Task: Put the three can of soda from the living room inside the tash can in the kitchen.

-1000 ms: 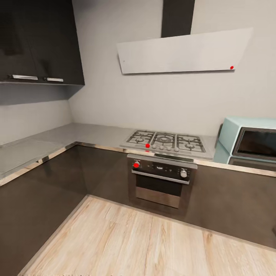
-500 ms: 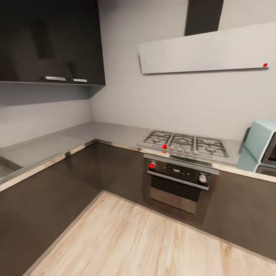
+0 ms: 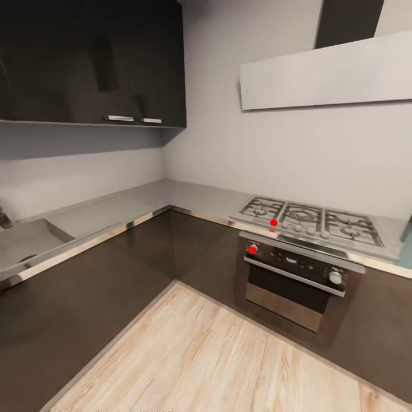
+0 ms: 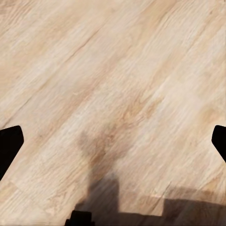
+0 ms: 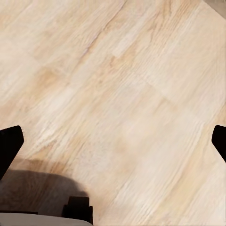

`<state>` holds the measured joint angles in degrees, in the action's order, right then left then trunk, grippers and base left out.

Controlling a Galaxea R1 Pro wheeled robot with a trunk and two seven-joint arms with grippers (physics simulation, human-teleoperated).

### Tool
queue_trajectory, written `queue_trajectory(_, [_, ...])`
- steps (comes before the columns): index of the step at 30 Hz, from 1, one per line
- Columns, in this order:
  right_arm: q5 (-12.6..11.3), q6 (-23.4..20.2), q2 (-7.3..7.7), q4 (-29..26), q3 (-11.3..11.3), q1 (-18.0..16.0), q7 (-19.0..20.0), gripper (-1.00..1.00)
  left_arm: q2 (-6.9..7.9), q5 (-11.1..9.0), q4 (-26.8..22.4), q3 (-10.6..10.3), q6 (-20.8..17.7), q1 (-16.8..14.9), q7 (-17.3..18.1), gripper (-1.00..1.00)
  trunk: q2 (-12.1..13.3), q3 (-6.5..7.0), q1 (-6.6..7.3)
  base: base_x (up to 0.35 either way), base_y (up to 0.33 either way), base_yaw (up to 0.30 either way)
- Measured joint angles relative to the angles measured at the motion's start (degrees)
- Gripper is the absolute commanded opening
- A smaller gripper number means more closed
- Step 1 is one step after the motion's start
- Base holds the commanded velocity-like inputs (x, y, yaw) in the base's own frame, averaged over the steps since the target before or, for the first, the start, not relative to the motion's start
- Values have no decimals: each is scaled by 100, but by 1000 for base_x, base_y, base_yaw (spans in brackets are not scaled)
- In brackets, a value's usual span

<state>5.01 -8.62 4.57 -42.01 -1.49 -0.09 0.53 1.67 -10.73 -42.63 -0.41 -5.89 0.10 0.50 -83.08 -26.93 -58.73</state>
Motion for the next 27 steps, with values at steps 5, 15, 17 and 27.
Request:
queue_trajectory(5, [0, 1, 0, 0, 0, 0, 0, 100, 0, 0, 0, -2, -5, -1, -3, 100, 0, 0, 0, 0, 0, 287])
queue_trajectory(15, [0, 1, -3, 5, 0, 0, 0, 100, 0, 0, 0, -3, -7, -2, -6, 100, 0, 0, 0, 0, 0, 287])
queue_trajectory(17, [0, 1, -2, 4, 0, 0, 0, 100, 0, 0, 0, -3, -4, -2, -6, 100, 0, 0, 0, 0, 0, 287])
queue_trajectory(27, [4, -8, -3, 9, 0, 0, -41, 100, 0, 0, 0, -4, -7, -2, -12, 100, 0, 0, 0, 0, 0, 288])
